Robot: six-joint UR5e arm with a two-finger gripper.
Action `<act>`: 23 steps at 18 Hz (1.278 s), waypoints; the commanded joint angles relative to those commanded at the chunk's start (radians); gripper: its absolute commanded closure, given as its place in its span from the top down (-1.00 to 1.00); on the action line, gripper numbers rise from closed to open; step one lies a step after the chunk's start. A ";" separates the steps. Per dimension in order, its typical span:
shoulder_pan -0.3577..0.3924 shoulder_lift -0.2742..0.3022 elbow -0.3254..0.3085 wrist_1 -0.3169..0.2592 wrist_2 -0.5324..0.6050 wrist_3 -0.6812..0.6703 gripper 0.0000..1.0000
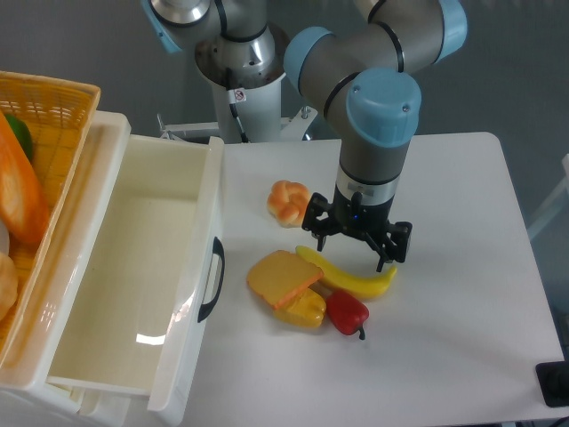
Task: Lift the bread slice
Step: 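Move the gripper over the yellow bread slice beside the banana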
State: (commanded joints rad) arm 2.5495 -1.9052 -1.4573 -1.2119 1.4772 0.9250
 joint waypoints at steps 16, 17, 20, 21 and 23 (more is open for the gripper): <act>-0.037 -0.063 -0.074 0.064 -0.005 -0.009 1.00; -0.040 -0.072 -0.074 0.066 -0.005 -0.008 1.00; -0.055 -0.098 -0.066 0.064 -0.005 0.049 1.00; -0.055 -0.104 -0.066 0.064 -0.005 0.081 1.00; -0.055 -0.107 -0.074 0.063 -0.006 0.107 1.00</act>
State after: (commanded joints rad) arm 2.4943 -2.0126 -1.5309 -1.1490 1.4711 1.0323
